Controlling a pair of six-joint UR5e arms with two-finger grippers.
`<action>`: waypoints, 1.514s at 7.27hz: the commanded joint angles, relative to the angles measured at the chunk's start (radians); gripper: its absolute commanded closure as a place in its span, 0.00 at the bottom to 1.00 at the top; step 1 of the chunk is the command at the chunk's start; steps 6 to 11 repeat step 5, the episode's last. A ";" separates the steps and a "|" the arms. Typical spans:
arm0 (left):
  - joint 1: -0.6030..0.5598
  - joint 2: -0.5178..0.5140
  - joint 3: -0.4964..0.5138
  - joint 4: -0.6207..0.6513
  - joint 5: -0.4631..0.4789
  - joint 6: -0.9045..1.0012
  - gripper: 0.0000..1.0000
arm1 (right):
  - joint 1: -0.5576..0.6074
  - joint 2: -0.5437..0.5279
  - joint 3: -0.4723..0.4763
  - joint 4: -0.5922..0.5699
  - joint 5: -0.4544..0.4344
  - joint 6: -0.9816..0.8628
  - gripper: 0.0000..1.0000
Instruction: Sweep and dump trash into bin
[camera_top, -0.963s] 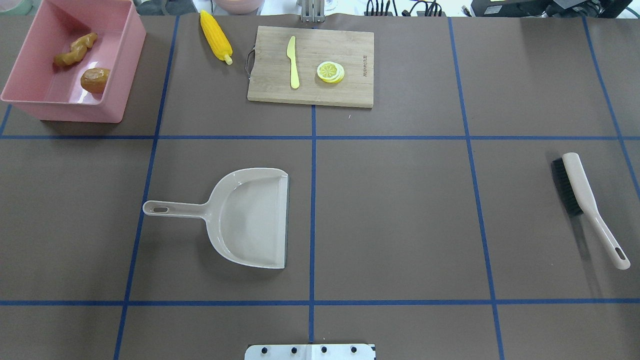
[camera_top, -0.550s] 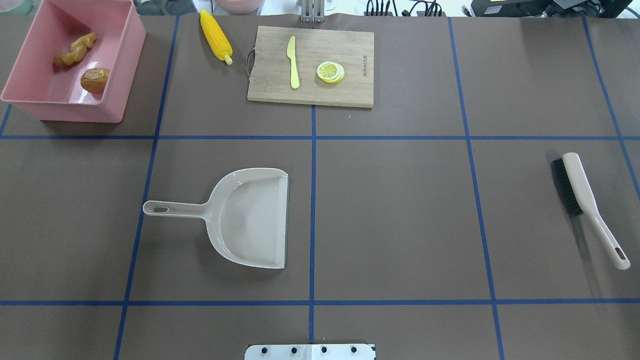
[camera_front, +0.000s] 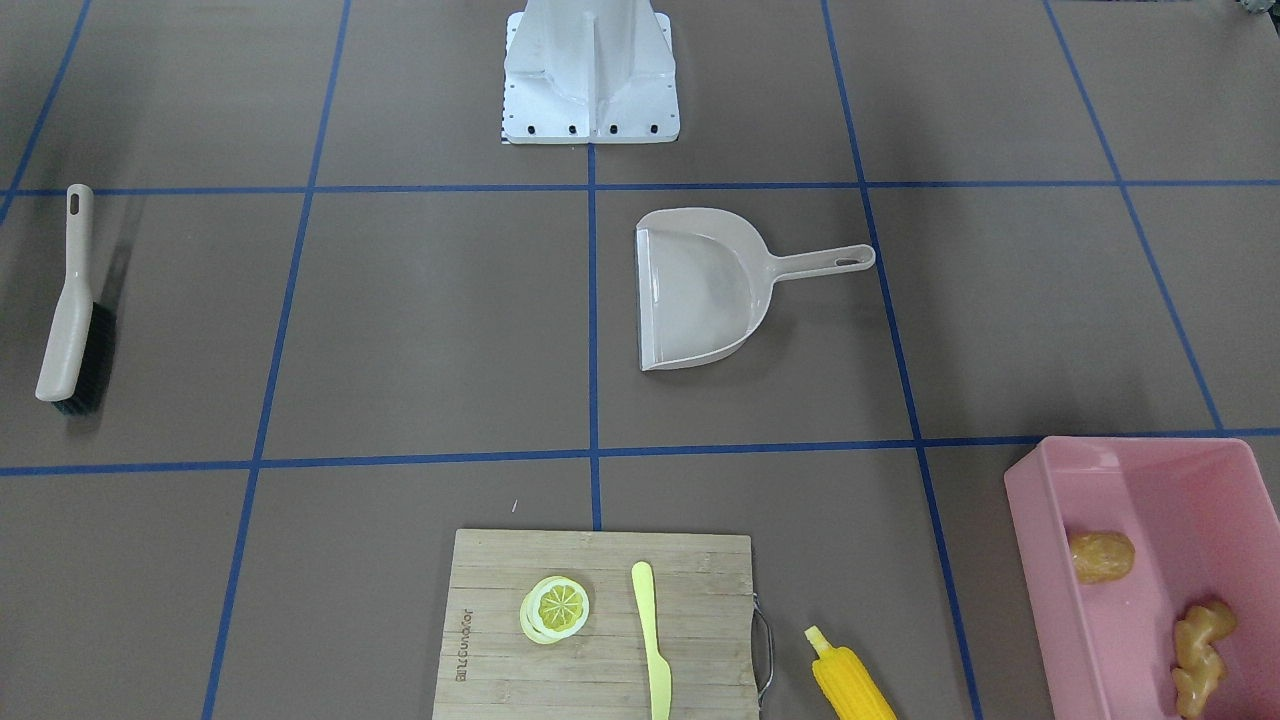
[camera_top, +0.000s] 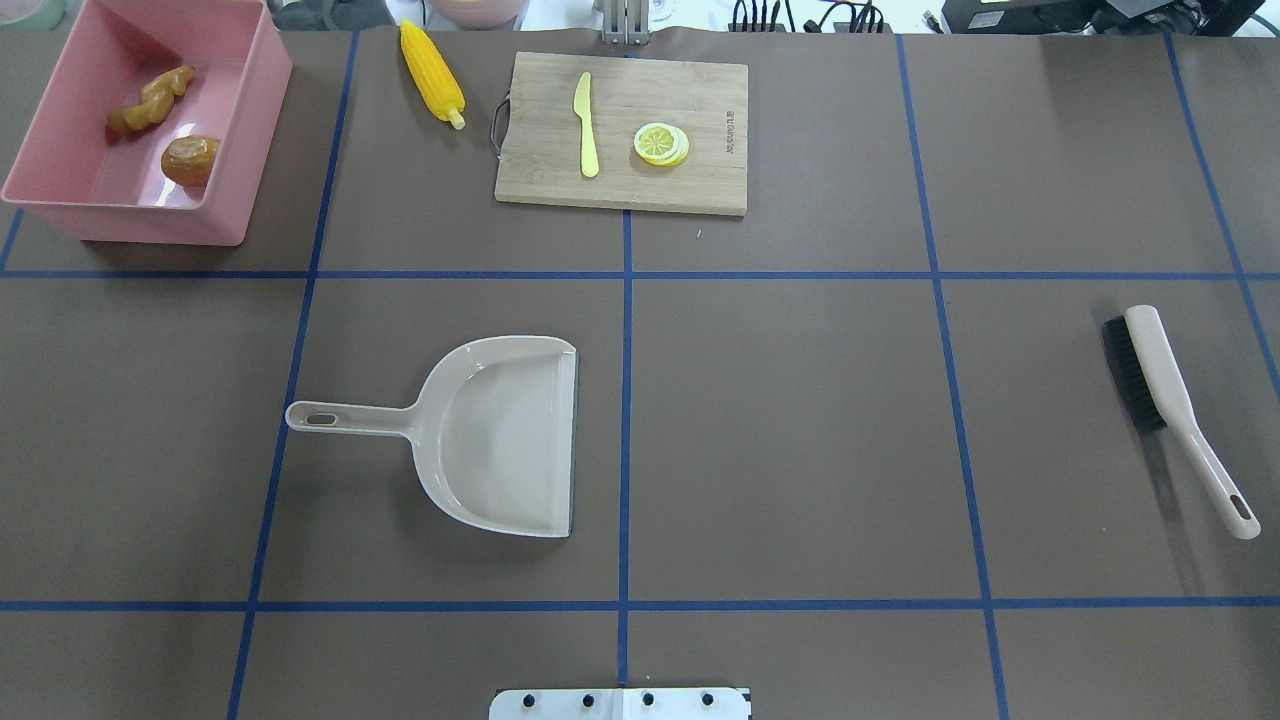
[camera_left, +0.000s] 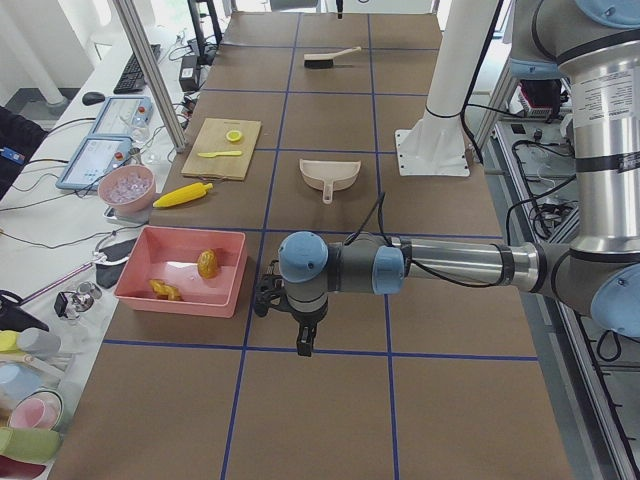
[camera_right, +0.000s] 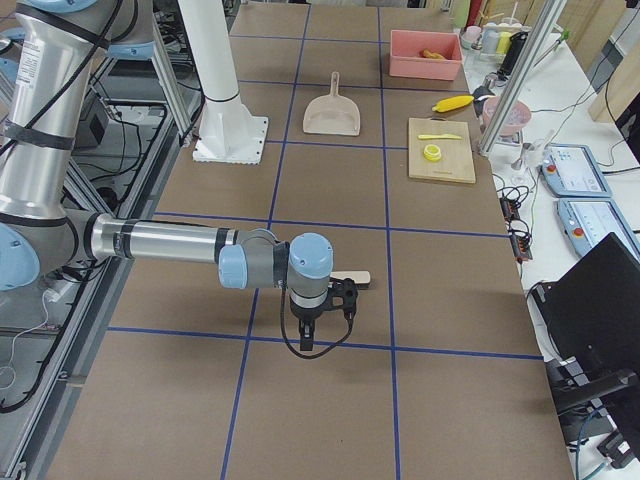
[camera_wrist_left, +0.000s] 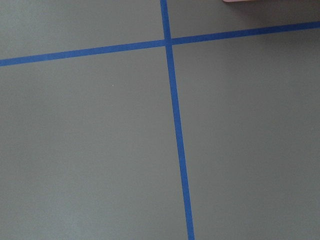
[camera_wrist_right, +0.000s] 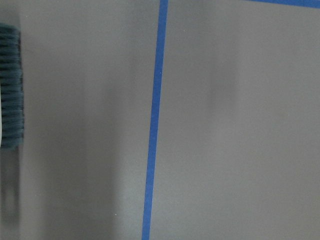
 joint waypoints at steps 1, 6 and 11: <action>0.000 -0.001 -0.001 0.000 0.000 0.000 0.02 | 0.000 0.000 -0.010 0.000 -0.004 0.000 0.00; 0.000 -0.001 -0.001 0.000 0.002 -0.009 0.02 | 0.000 0.006 0.001 0.011 0.003 0.000 0.00; 0.000 -0.001 -0.001 0.000 0.002 -0.009 0.02 | 0.000 0.006 0.001 0.011 0.003 0.000 0.00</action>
